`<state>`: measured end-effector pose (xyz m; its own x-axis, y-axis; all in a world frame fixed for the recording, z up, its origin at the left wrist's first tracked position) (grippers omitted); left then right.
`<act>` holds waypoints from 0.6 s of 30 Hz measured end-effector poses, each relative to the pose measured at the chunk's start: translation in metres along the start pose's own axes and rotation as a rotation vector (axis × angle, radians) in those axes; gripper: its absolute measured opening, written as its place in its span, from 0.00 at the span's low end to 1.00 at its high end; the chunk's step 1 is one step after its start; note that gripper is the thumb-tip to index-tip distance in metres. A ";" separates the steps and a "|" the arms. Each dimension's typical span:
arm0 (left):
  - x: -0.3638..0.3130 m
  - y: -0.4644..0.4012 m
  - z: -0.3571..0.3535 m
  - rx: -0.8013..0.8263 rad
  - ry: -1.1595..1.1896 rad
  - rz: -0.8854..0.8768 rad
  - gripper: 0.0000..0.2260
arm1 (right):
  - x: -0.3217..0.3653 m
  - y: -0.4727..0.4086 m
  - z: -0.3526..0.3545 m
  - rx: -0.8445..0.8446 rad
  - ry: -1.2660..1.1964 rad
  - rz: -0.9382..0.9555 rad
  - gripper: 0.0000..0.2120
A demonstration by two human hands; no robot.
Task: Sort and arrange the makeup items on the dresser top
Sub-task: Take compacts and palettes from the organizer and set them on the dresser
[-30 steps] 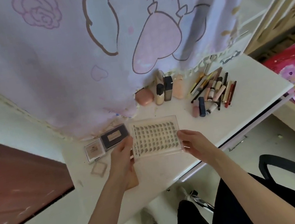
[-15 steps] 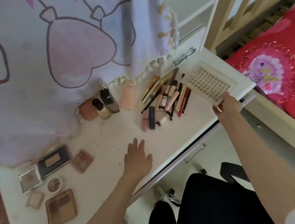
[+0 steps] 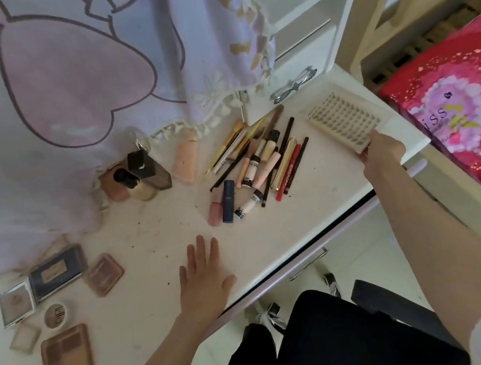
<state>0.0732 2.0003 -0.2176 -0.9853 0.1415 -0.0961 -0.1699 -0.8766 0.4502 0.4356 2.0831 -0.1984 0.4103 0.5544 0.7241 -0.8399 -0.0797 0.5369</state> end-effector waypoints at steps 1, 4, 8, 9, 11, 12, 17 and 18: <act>0.000 0.000 0.000 -0.004 -0.006 -0.001 0.35 | 0.000 -0.001 -0.002 0.038 -0.130 -0.055 0.20; 0.001 0.001 0.000 -0.036 -0.002 -0.008 0.36 | -0.002 0.009 -0.003 0.041 -0.119 0.048 0.14; 0.003 0.000 0.004 -0.009 -0.057 -0.030 0.35 | -0.006 0.016 -0.001 0.028 0.037 0.149 0.16; 0.004 -0.001 0.005 0.020 -0.050 -0.033 0.35 | -0.006 0.021 0.001 0.059 0.057 0.150 0.13; 0.007 -0.004 0.009 0.087 0.005 -0.033 0.35 | -0.005 0.028 0.007 0.086 0.097 0.176 0.16; 0.007 -0.006 0.012 0.118 0.037 -0.030 0.35 | -0.005 0.035 0.010 0.095 0.137 0.203 0.21; 0.011 -0.001 0.044 0.109 0.205 -0.011 0.28 | -0.016 0.095 0.014 0.204 0.234 0.491 0.23; 0.016 0.005 0.053 0.059 0.259 -0.009 0.27 | -0.019 0.114 0.012 0.250 0.269 0.576 0.23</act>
<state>0.0552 2.0225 -0.1703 -0.9468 0.0201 -0.3212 -0.1870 -0.8466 0.4983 0.3362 2.0536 -0.1451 -0.2069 0.5500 0.8091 -0.7770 -0.5949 0.2057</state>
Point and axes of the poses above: each hand's wrist, its own y-axis away from the middle knuckle, its own z-axis out of the back of the hand, x = y × z, the point moved 2 cm from there along -y, towards the middle knuckle, and after that the axes turned 10 degrees about -x, right-handed, at the moved point
